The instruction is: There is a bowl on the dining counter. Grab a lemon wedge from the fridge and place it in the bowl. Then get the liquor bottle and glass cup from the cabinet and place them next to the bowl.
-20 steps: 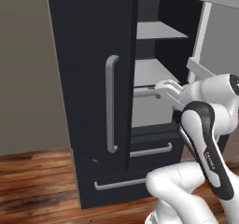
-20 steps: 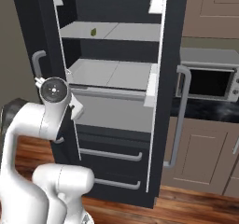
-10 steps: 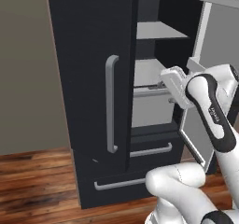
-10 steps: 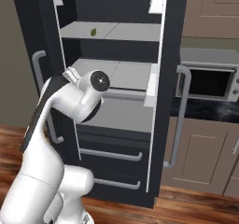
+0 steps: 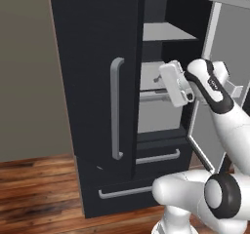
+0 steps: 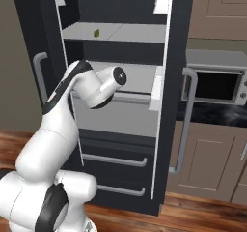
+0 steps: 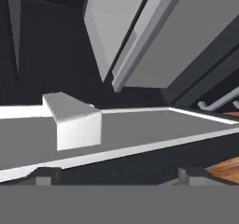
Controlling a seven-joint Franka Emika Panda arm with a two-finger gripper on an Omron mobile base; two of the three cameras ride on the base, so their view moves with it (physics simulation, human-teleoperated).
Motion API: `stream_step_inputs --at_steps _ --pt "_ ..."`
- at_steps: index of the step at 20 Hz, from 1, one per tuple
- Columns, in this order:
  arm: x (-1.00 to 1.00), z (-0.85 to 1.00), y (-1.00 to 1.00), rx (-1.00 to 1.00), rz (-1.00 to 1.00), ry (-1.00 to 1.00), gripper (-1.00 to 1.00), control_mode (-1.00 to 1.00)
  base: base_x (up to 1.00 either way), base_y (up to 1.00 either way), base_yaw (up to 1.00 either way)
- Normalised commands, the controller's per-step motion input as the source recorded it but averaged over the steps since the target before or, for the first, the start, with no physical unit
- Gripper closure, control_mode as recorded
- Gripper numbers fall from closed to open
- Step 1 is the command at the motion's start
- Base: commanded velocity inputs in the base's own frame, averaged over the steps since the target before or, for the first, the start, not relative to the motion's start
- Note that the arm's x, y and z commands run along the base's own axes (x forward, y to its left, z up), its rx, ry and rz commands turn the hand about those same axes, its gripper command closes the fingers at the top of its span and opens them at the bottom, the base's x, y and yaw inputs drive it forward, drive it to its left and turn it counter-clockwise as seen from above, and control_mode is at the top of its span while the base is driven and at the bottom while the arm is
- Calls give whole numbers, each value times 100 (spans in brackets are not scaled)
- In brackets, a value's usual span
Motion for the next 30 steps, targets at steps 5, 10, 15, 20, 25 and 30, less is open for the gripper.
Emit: stream_step_inputs --at_steps 5,10,15,20,25,30 --pt "52 0 63 2 0 9 -100 -100 0 0 0" --pt "47 0 48 2 0 5 -100 -100 0 0 0" --pt "22 -1 41 2 0 0 -100 -100 0 0 0" --pt "-22 -4 65 0 1 0 -100 -100 0 0 0" --pt "-52 -11 78 0 6 -3 -100 -100 0 0 0" --pt "-59 -12 81 0 8 -4 -100 -100 0 0 0"
